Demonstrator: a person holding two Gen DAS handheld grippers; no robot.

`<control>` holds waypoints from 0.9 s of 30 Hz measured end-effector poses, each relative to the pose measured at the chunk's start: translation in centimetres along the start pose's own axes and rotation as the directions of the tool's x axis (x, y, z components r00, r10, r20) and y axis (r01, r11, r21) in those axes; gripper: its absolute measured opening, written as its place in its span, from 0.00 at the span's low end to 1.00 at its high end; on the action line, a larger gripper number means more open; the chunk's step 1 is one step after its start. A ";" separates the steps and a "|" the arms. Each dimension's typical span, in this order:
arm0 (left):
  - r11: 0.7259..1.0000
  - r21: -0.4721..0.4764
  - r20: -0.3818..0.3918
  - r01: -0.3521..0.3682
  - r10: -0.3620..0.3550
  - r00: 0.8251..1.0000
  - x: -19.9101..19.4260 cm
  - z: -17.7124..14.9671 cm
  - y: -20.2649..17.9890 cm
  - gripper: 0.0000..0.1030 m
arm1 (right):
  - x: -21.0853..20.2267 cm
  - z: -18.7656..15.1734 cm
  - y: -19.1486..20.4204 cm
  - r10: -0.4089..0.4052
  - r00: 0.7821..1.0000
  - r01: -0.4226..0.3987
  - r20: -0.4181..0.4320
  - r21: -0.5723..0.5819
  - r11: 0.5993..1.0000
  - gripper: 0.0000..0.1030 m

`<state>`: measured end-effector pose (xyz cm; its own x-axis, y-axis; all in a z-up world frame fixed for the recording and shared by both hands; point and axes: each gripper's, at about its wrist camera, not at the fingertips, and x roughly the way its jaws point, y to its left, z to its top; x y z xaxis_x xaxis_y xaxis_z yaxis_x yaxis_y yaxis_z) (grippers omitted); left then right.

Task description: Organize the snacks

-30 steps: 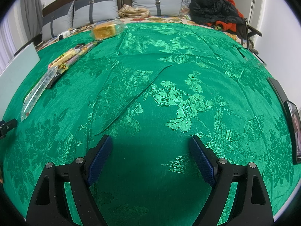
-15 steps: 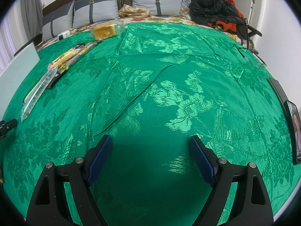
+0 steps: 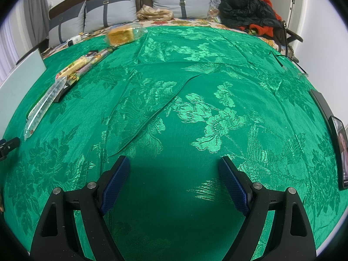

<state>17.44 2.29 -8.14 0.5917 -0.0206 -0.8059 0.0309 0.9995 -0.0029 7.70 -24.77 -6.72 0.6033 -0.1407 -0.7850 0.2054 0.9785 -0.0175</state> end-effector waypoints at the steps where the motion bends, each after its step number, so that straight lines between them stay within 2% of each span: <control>1: 1.000 0.000 0.000 0.000 0.000 1.000 0.0 0.0 0.0 1.00 | 0.0 0.0 0.0 0.000 1.000 0.000 0.000 0.000 1.000 0.85; 17: 1.000 0.001 -0.002 0.001 -0.001 1.000 -0.1 0.0 0.0 1.00 | 0.0 0.0 0.0 0.000 1.000 0.000 0.000 0.001 1.000 0.85; 27: 0.999 0.042 -0.082 0.024 -0.020 0.996 0.1 0.7 0.3 1.00 | 0.0 0.0 0.0 0.000 1.000 0.000 0.000 0.001 1.000 0.85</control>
<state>18.08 2.56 -7.82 0.5227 -0.0390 -0.8517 0.0786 0.9969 0.0026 7.71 -24.80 -6.71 0.6033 -0.1410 -0.7849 0.2062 0.9784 -0.0172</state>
